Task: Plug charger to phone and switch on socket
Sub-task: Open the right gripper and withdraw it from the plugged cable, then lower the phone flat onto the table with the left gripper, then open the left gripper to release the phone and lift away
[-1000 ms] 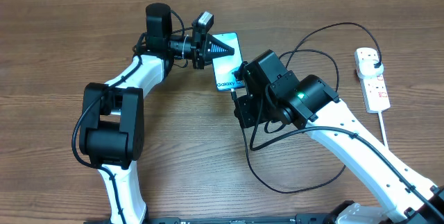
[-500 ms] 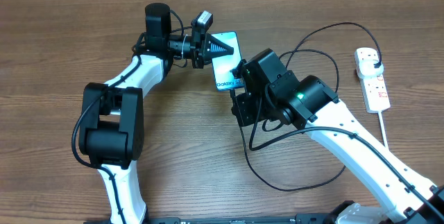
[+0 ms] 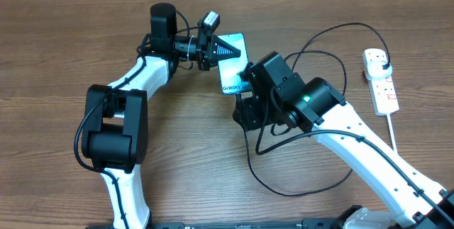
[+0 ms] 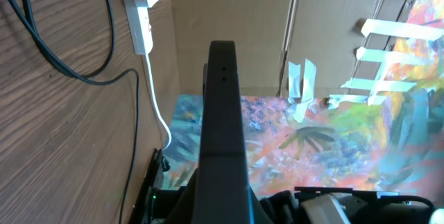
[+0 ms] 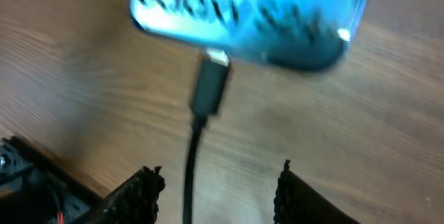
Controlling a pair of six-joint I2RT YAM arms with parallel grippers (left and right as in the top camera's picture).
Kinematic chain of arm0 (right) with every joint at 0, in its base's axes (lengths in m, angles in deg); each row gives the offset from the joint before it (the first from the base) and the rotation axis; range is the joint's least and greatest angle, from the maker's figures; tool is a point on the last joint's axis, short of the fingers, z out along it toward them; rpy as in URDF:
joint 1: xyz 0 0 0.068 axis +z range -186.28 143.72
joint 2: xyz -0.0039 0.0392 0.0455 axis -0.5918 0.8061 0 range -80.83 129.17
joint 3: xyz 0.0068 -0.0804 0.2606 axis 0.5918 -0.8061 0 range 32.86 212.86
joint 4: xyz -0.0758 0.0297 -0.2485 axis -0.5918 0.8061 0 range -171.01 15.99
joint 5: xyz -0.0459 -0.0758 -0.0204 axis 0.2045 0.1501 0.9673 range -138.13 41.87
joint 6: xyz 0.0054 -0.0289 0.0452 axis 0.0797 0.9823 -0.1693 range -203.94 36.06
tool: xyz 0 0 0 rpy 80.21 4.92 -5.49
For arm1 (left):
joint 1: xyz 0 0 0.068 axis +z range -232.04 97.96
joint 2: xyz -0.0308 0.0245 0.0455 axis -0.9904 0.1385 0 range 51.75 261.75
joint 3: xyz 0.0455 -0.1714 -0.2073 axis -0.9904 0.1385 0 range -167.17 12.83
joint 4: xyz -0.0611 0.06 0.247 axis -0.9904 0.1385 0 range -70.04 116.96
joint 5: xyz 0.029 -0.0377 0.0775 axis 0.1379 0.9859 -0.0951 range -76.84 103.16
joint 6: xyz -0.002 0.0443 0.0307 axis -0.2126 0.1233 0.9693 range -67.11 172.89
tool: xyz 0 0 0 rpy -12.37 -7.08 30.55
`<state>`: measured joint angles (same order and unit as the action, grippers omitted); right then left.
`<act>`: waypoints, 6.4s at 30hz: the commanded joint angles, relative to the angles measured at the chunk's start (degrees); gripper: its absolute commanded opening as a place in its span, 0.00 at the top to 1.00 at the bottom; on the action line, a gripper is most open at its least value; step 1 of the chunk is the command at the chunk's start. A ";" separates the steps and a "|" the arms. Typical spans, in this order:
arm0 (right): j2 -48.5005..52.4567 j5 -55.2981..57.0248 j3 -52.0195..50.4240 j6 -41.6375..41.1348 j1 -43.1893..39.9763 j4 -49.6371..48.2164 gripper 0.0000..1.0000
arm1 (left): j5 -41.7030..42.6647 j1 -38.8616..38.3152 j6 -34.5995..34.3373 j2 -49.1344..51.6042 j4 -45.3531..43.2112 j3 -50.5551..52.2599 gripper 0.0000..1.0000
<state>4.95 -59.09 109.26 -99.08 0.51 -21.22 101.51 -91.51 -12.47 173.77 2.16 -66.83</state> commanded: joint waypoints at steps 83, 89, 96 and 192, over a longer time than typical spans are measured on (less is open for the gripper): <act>-19.45 28.96 29.44 -4.44 5.55 24.61 0.00 | -25.24 -15.89 6.43 -0.94 -11.65 -3.26 0.96; -26.23 30.62 29.42 -4.81 5.55 24.74 0.00 | -30.18 -17.51 20.57 -0.96 10.08 -6.23 0.96; -26.23 34.75 28.26 -7.63 5.55 23.56 0.00 | -32.26 -15.80 42.84 -0.94 48.63 -11.74 0.96; -10.64 34.32 16.70 -24.11 5.55 14.82 0.00 | -33.64 -4.92 48.96 8.74 44.87 3.52 0.46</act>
<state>-4.95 -25.61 126.05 -122.92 6.17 -6.29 77.78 -95.86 36.83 180.39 42.79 -61.74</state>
